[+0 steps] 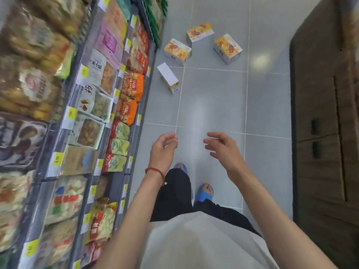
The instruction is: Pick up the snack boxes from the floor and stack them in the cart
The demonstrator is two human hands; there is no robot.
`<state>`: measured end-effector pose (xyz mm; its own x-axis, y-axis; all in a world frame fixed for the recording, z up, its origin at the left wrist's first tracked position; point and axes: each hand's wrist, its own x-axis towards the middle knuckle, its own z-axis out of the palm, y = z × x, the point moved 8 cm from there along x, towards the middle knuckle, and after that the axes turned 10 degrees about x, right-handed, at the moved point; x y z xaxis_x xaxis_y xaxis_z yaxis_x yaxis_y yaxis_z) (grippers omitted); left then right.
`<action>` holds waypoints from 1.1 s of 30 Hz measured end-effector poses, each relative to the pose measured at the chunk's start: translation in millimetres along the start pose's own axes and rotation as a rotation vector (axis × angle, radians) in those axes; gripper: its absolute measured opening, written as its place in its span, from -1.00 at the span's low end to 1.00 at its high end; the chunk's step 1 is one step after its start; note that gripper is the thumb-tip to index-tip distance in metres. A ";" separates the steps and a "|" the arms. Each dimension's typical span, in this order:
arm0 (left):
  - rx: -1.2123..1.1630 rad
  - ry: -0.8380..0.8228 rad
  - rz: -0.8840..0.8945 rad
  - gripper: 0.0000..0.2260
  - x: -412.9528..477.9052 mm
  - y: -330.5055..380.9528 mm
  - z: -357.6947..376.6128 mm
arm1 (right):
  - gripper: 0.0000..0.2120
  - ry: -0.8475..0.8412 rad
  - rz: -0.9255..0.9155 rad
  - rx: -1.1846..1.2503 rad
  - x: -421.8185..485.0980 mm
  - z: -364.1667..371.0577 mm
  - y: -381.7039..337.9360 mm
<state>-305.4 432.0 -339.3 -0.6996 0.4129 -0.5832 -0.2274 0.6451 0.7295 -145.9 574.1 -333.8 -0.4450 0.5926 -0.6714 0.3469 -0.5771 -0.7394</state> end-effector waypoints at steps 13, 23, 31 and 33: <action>0.065 -0.018 0.004 -0.75 248.7 155.9 -35.8 | -0.73 0.002 0.008 0.029 227.4 91.9 -164.6; 0.132 -0.044 -0.102 -0.77 375.2 219.4 -50.9 | -0.72 -0.007 0.153 0.053 352.2 132.9 -222.6; 0.141 -0.045 -0.271 -0.76 479.8 247.9 -20.6 | -0.81 0.012 0.219 -0.015 464.6 131.3 -267.8; 0.152 -0.056 -0.293 -0.78 509.1 252.4 -11.6 | -0.81 0.041 0.219 -0.036 488.8 131.4 -273.6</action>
<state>-726.8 797.6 -448.0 -0.5802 0.2278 -0.7819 -0.3068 0.8282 0.4690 -566.9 947.8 -453.0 -0.3218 0.4785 -0.8170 0.4614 -0.6743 -0.5766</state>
